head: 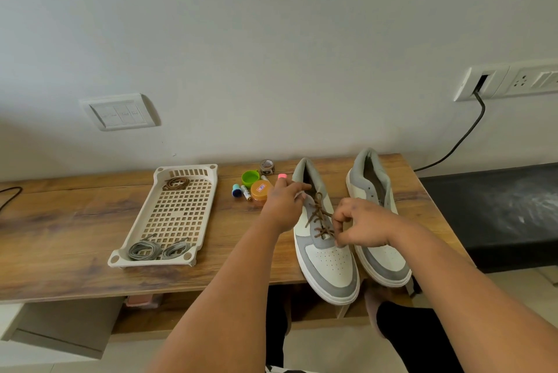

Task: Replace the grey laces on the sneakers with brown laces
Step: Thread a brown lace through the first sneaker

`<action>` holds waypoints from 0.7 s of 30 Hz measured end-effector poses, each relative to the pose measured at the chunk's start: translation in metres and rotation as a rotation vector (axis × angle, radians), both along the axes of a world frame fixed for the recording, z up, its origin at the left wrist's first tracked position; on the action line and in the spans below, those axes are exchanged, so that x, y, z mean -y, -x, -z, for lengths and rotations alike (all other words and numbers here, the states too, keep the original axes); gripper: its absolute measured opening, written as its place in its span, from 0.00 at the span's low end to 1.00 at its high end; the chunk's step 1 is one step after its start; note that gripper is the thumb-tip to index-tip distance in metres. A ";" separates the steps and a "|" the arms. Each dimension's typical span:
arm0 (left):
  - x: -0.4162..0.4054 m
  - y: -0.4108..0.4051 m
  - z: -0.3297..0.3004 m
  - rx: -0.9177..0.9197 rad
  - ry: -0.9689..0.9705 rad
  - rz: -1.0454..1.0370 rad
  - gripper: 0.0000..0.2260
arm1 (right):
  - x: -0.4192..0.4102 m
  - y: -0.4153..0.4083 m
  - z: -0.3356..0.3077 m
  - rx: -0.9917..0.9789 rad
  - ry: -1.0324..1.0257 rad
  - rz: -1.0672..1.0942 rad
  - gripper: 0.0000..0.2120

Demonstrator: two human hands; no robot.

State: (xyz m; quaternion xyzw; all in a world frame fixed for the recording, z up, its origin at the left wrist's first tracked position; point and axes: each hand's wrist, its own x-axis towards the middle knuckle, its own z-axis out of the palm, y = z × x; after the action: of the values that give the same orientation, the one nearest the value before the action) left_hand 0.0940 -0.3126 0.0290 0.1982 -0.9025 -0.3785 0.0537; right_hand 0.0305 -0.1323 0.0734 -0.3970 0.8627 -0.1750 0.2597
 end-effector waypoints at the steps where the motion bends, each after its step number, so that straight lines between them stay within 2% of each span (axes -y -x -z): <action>1: -0.003 0.001 0.000 0.035 0.018 0.005 0.14 | 0.000 0.000 -0.001 0.012 -0.024 -0.013 0.05; 6: -0.011 0.001 -0.003 0.137 0.252 0.034 0.15 | -0.001 0.001 -0.003 0.084 -0.115 -0.066 0.05; 10: -0.015 0.002 -0.007 0.134 0.351 0.045 0.15 | -0.002 0.006 0.001 0.161 0.037 0.027 0.08; 13: -0.019 0.006 -0.007 0.093 0.435 0.043 0.16 | 0.000 0.008 0.003 0.335 0.244 0.104 0.13; 15: -0.019 0.010 -0.007 0.122 0.401 0.035 0.17 | 0.000 0.011 0.007 0.482 0.374 0.183 0.13; 17: -0.020 0.013 -0.009 0.179 0.325 0.017 0.17 | 0.001 0.014 0.010 0.558 0.436 0.269 0.09; 19: -0.021 0.014 -0.011 0.229 0.217 -0.019 0.16 | 0.000 0.018 0.012 0.552 0.417 0.277 0.13; 21: -0.020 0.014 -0.008 0.206 0.056 -0.090 0.14 | -0.003 0.020 0.012 0.505 0.309 0.217 0.15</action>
State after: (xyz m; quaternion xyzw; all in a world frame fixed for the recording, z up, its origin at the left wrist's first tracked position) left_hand 0.0797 -0.2923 0.0369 0.2747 -0.9037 -0.3281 -0.0167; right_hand 0.0110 -0.1296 0.0617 -0.2813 0.7715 -0.4240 0.3820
